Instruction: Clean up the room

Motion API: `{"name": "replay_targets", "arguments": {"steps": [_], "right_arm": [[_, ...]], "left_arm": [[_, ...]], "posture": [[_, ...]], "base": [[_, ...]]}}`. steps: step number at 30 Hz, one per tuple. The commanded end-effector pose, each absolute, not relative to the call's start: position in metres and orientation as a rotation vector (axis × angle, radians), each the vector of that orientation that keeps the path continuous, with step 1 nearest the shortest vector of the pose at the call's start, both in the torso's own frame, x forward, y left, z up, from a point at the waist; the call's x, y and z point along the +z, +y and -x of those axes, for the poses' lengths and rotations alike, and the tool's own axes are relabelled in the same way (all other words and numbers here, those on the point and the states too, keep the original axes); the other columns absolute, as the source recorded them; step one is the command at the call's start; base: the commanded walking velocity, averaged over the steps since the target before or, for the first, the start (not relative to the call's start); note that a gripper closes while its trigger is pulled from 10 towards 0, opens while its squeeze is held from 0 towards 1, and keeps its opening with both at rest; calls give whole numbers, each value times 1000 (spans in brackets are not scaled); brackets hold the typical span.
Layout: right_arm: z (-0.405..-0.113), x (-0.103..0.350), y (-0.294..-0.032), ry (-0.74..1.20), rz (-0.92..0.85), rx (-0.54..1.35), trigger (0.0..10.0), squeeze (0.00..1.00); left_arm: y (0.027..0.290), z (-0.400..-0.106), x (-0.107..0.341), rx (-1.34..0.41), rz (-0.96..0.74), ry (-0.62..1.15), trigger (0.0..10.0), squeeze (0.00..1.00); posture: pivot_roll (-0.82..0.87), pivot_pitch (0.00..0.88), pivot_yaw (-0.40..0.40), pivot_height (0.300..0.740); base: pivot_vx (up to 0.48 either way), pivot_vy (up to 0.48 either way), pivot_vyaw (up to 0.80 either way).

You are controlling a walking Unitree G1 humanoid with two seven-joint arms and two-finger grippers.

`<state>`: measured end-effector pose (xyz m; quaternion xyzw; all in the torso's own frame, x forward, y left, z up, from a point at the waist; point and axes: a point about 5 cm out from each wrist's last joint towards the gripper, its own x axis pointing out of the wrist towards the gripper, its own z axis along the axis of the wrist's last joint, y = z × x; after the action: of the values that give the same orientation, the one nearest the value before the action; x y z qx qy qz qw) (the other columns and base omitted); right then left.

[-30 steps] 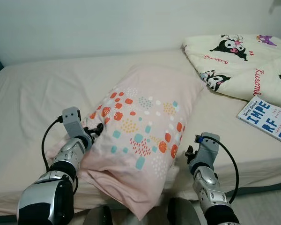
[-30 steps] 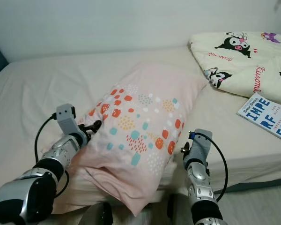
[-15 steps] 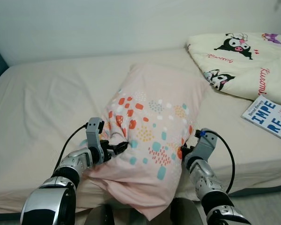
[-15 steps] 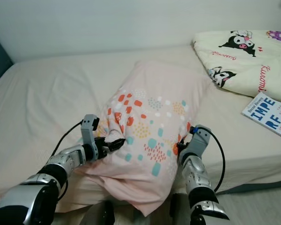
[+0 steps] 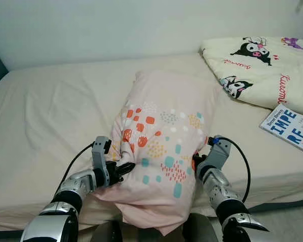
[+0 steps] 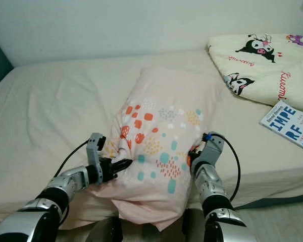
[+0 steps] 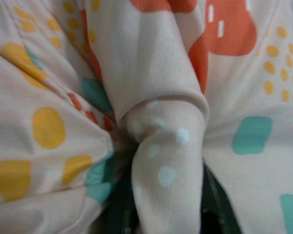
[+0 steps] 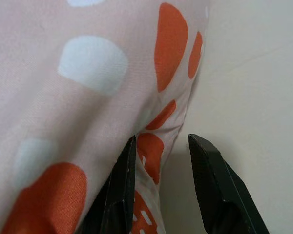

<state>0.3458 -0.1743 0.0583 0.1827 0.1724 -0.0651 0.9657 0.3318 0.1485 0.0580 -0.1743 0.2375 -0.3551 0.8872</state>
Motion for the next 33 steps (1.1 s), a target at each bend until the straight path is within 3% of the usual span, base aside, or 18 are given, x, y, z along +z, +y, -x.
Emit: {"name": "replay_targets", "arguments": {"steps": [1, 10, 16, 22, 33], "right_arm": [[-348, 60, -166, 335, -394, -97, 10000, 0], [-350, 62, -169, 353, -361, -61, 10000, 0], [-352, 67, -167, 377, -303, 27, 10000, 0], [-352, 73, -158, 415, -149, 186, 10000, 0], [-353, 82, -157, 434, -139, 181, 10000, 0]], "left_arm": [[147, -312, 34, -767, 379, 640, 0, 0], [149, -303, 46, -908, 420, 606, 0, 0], [142, -277, 62, -1026, 479, 609, 0, 0], [130, -243, 80, -1026, 636, 622, 0, 0], [125, -231, 101, -983, 678, 618, 0, 0]], "posture": [[11, 110, 4, 583], [16, 97, 5, 583], [29, 89, -6, 583], [48, 89, -26, 583], [61, 91, -36, 583]], "base": [[0, 0, 0], [0, 0, 0], [0, 0, 0], [0, 0, 0], [0, 0, 0]]}}
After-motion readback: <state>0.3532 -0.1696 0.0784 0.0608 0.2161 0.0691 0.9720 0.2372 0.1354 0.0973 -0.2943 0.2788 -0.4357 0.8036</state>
